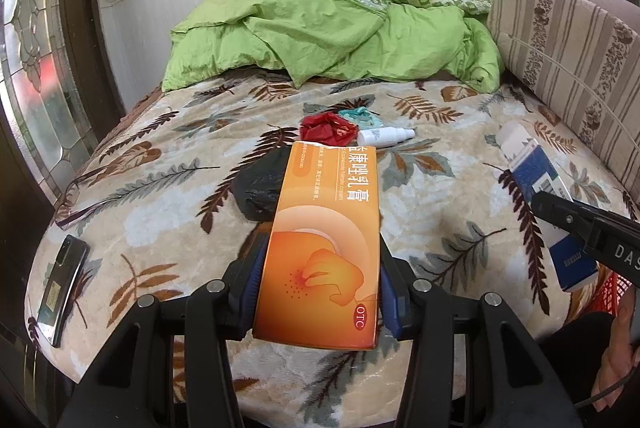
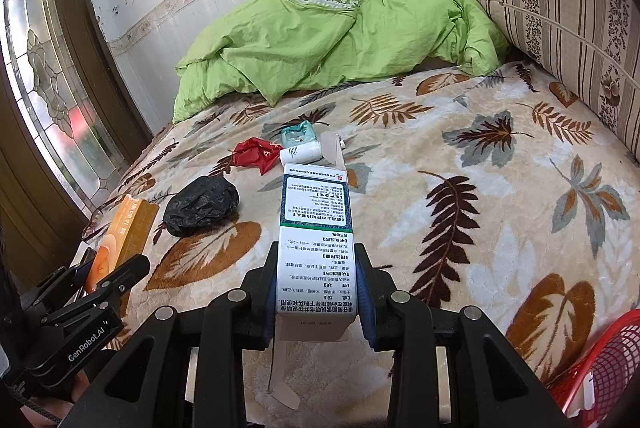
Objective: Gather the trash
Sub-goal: 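Hold the white-green box in the right tool while the left tool holds the orange OTC box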
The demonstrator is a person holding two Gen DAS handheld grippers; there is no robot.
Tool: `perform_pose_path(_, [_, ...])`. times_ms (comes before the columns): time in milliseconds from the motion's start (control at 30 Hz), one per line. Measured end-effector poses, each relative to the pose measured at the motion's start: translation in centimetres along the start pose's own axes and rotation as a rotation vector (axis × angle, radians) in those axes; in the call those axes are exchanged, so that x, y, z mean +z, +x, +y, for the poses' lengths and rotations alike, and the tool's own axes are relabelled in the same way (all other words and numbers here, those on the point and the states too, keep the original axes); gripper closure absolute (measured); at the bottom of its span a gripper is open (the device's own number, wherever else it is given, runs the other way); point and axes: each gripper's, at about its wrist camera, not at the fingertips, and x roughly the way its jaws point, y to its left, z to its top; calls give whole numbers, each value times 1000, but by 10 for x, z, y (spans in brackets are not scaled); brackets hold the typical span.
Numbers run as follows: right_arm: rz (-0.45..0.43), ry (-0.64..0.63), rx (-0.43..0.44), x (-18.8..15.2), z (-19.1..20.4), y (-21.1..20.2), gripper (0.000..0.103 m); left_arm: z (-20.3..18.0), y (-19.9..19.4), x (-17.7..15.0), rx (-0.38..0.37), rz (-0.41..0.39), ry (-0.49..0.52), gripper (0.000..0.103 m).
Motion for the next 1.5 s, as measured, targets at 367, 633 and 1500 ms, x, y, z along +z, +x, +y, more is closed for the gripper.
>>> perform_pose_path(367, [-1,0,-1,0,0,0,68,15,1,1,35,-2,-29,56])
perform_pose_path(633, [-2,-1,-2,0,1,0,68,21,1,2,46,-4,-40,56])
perform_pose_path(1500, [-2,-3,-3,-1,1,0,68,21,0,2,57,-5,-40,56])
